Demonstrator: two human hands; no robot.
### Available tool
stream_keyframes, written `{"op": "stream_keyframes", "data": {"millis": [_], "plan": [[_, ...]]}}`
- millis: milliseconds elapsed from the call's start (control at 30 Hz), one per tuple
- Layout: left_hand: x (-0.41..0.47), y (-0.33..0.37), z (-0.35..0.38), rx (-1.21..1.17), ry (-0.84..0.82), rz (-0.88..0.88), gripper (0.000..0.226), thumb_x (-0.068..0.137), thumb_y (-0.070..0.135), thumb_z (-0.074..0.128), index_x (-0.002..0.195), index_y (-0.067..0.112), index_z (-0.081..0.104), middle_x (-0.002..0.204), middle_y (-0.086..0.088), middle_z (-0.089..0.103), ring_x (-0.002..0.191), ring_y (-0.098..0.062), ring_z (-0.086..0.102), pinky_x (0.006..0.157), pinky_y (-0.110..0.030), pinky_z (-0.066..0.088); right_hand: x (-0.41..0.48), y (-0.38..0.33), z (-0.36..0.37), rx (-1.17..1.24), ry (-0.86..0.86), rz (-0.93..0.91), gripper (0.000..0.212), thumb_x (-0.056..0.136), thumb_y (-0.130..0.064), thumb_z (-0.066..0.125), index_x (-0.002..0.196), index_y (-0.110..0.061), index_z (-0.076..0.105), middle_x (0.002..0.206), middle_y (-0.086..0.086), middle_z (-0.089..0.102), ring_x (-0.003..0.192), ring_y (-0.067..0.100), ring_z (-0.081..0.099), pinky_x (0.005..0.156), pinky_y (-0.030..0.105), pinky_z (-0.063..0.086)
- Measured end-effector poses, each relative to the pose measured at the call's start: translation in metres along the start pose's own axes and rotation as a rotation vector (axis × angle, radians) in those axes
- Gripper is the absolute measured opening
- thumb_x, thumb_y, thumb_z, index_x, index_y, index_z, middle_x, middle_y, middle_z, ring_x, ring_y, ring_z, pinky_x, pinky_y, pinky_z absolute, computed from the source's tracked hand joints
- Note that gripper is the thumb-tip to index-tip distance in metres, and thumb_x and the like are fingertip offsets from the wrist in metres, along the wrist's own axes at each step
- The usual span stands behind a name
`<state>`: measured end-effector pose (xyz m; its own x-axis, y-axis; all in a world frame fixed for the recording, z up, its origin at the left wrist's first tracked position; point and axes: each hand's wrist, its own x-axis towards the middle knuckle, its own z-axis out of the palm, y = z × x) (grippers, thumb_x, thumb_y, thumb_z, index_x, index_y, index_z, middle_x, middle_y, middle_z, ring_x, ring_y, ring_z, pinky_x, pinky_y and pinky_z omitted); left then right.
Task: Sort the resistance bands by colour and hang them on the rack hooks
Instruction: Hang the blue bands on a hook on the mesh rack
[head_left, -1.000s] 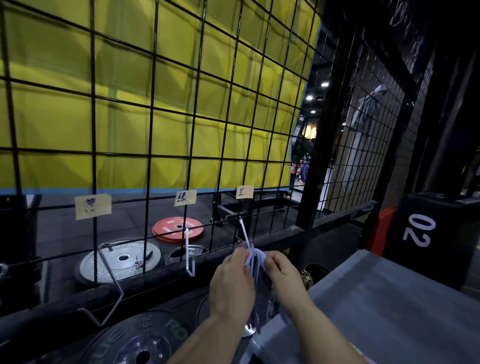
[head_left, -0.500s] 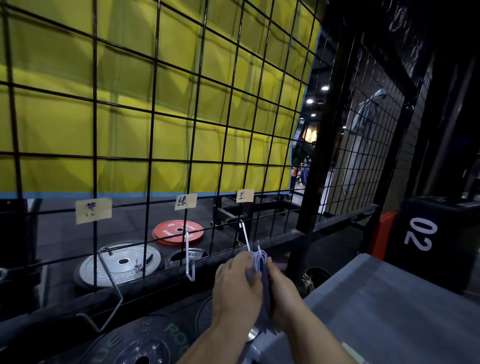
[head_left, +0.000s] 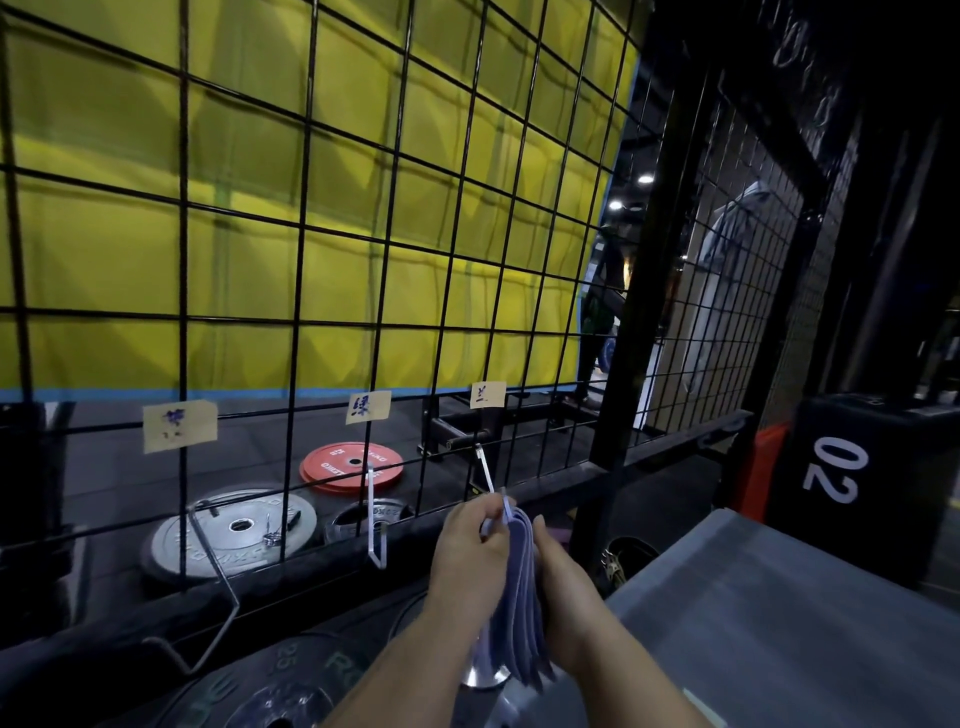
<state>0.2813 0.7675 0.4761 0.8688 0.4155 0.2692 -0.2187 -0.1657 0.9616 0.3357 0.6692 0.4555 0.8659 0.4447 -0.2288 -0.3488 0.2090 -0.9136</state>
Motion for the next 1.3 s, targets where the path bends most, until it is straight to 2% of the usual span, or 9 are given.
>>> {"op": "stream_keyframes", "data": {"millis": [200,300,433,567,767,867,1033,1167,1300], "plan": [[0.001,-0.002,-0.001,-0.253,-0.064,-0.153,0.025,0.092,0.012,0.055,0.094,0.033,0.069,0.098,-0.001,0.069,0.092,-0.021,0.067,0.089,-0.040,0.054,0.001,-0.002,-0.004,-0.097,-0.029,-0.041,0.051,0.100,-0.049,0.037,0.118,-0.012,0.067,0.113,0.018,0.070,0.108,0.030,0.066,0.104,0.048,0.045],[0.004,0.000,-0.002,-0.319,-0.031,-0.189,0.012,0.093,0.023,0.058,0.096,0.025,0.070,0.082,0.001,0.067,0.077,-0.016,0.064,0.082,-0.035,0.053,0.003,-0.003,-0.003,-0.179,-0.035,-0.055,0.055,0.098,-0.052,0.037,0.115,-0.011,0.069,0.109,0.016,0.071,0.105,0.031,0.068,0.103,0.049,0.046],[0.009,0.003,-0.003,-0.354,0.032,-0.229,0.016,0.095,0.032,0.057,0.090,0.025,0.070,0.090,-0.002,0.072,0.085,-0.019,0.067,0.077,-0.033,0.053,0.003,-0.007,0.002,-0.267,0.014,-0.071,0.054,0.095,-0.053,0.044,0.101,-0.007,0.072,0.094,0.014,0.075,0.090,0.027,0.072,0.082,0.037,0.056],[0.010,0.007,-0.002,-0.397,0.038,-0.255,0.018,0.097,0.024,0.055,0.088,0.017,0.069,0.083,-0.004,0.071,0.073,-0.017,0.066,0.067,-0.028,0.050,0.003,-0.006,0.003,-0.143,0.019,-0.046,0.051,0.093,-0.050,0.051,0.101,-0.005,0.073,0.099,0.018,0.074,0.099,0.033,0.069,0.096,0.045,0.052],[0.009,0.004,-0.002,-0.401,0.039,-0.246,0.018,0.095,0.023,0.057,0.084,0.021,0.071,0.090,-0.011,0.072,0.086,-0.028,0.068,0.087,-0.045,0.054,0.009,-0.001,0.002,-0.006,-0.034,-0.026,0.049,0.097,-0.046,0.044,0.116,-0.007,0.068,0.110,0.016,0.071,0.100,0.028,0.070,0.080,0.036,0.054],[0.009,0.003,-0.002,-0.400,0.036,-0.227,0.015,0.094,0.021,0.059,0.086,0.020,0.072,0.094,-0.009,0.072,0.090,-0.025,0.068,0.085,-0.041,0.054,0.010,-0.001,0.004,0.001,-0.047,-0.029,0.050,0.097,-0.048,0.045,0.116,-0.009,0.069,0.108,0.015,0.072,0.095,0.026,0.071,0.074,0.033,0.056],[0.011,0.003,-0.001,-0.451,0.033,-0.256,0.013,0.094,0.014,0.058,0.094,0.018,0.071,0.095,-0.007,0.072,0.076,-0.013,0.066,0.058,-0.019,0.048,0.023,0.001,0.000,-0.052,0.022,-0.083,0.052,0.089,-0.053,0.053,0.109,-0.007,0.069,0.112,0.017,0.070,0.108,0.028,0.064,0.101,0.039,0.046],[0.007,0.009,0.000,-0.533,0.045,-0.286,0.014,0.095,0.015,0.057,0.093,0.011,0.071,0.068,-0.002,0.064,0.037,-0.001,0.051,0.037,-0.012,0.036,0.023,0.000,-0.002,-0.239,0.053,-0.129,0.043,0.093,-0.050,0.051,0.095,-0.013,0.072,0.082,0.005,0.076,0.089,0.021,0.069,0.078,0.030,0.054],[0.011,0.007,0.001,-0.533,0.066,-0.303,0.017,0.096,0.019,0.057,0.091,0.009,0.070,0.069,-0.002,0.063,0.036,0.000,0.049,0.036,-0.011,0.035,0.028,-0.004,-0.007,-0.381,0.064,-0.154,0.040,0.095,-0.050,0.049,0.102,-0.016,0.070,0.089,0.000,0.073,0.087,0.015,0.068,0.080,0.029,0.053]]}}
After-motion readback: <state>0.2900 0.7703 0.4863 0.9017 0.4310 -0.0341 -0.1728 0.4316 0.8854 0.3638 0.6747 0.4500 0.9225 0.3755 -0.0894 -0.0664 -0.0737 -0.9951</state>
